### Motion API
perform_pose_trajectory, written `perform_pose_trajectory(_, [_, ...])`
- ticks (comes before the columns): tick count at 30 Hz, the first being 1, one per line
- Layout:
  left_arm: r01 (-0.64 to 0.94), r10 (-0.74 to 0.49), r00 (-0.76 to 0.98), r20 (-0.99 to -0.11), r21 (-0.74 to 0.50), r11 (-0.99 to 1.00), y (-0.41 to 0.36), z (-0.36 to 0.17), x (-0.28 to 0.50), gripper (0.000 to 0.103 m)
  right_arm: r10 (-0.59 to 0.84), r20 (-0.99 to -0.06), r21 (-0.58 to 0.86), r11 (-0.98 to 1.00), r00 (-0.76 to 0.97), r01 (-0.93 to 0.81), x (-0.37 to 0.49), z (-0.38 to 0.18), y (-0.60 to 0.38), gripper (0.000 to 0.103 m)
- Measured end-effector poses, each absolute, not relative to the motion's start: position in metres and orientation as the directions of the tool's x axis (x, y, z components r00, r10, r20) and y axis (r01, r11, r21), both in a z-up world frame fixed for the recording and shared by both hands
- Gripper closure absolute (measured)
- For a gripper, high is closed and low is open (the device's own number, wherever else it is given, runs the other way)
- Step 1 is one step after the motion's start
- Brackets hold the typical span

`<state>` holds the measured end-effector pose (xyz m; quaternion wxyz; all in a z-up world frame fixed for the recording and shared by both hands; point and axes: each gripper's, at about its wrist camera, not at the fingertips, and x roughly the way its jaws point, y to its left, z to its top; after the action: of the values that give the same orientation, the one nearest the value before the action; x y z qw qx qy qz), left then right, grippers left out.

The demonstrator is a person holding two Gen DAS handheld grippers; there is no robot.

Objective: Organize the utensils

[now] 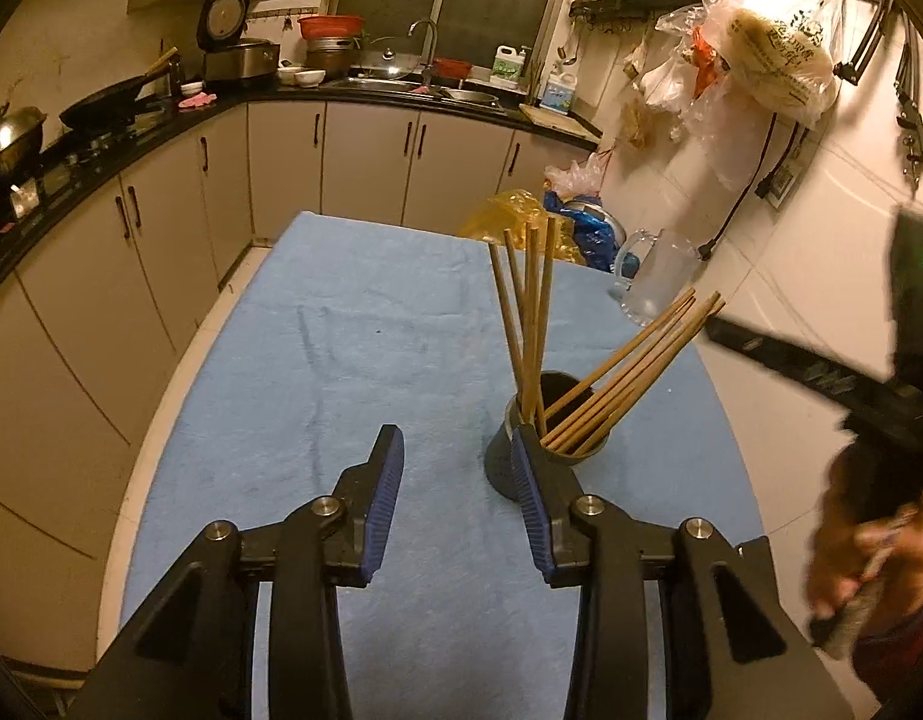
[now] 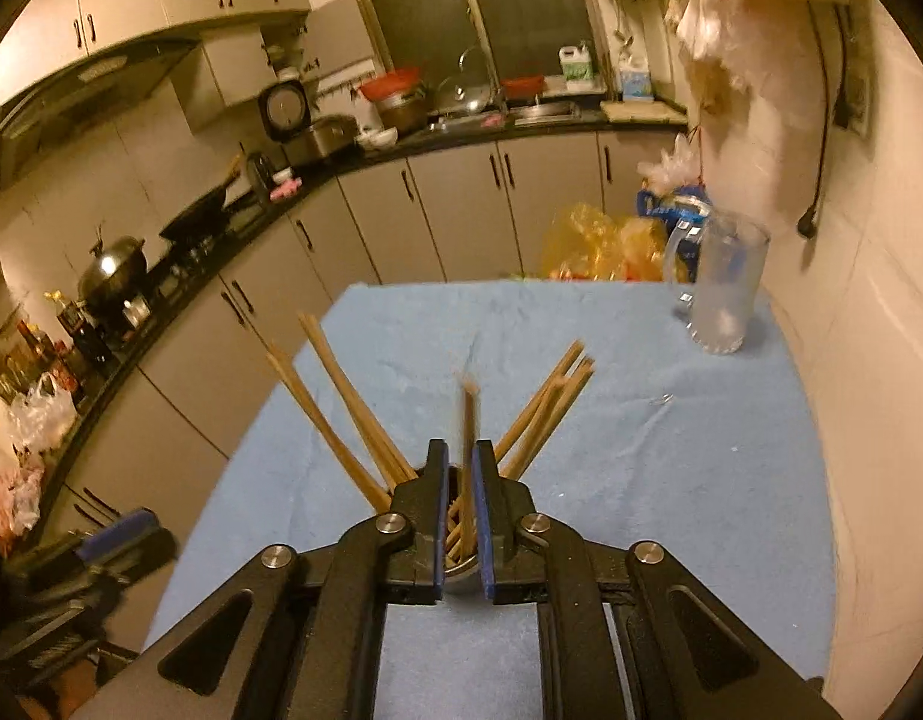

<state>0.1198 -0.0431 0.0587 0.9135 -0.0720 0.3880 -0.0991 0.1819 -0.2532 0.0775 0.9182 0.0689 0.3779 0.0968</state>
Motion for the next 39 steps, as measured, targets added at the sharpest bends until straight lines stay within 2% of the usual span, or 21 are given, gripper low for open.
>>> perform_pose_trajectory(2, [0.12,-0.218,0.686,-0.694,-0.188,0.975,-0.044,0.062,0.114,0.059,0.233,-0.659,0.219,0.969,0.715,-0.115,0.167,0.092,-0.258,0.074])
perform_pose_trajectory(7, [0.13,-0.166,0.705,-0.689,-0.103,0.986,-0.049,0.073,0.097,0.041,0.188,-0.638,0.201,0.977,0.747,-0.074,0.118,0.115,-0.264,0.062])
perform_pose_trajectory(9, [0.147,-0.156,0.702,-0.695,-0.074,0.986,-0.051,0.076,0.087,0.035,0.16,-0.636,0.183,0.982,0.755,-0.055,0.092,0.12,-0.262,0.054])
perform_pose_trajectory(11, [0.143,-0.137,0.707,-0.694,-0.049,0.988,-0.05,0.079,0.078,0.026,0.139,-0.632,0.164,0.985,0.762,-0.044,0.069,0.121,-0.257,0.04])
perform_pose_trajectory(13, [0.144,-0.129,0.717,-0.685,-0.035,0.989,-0.049,0.083,0.066,0.019,0.129,-0.634,0.153,0.987,0.762,-0.039,0.048,0.12,-0.252,0.036])
perform_pose_trajectory(18, [0.147,-0.099,0.727,-0.68,0.014,0.989,-0.047,0.087,0.052,0.013,0.068,-0.647,0.065,0.997,0.76,-0.034,0.021,0.114,-0.239,0.035])
perform_pose_trajectory(25, [0.147,-0.083,0.722,-0.687,0.036,0.988,-0.041,0.087,0.046,0.011,0.046,-0.647,0.062,0.998,0.761,-0.008,0.009,0.115,-0.234,0.032])
perform_pose_trajectory(39, [0.085,-0.029,0.73,-0.683,0.049,0.995,-0.02,0.085,0.041,0.011,0.091,-0.661,0.053,0.996,0.745,-0.075,0.02,0.114,-0.206,0.032])
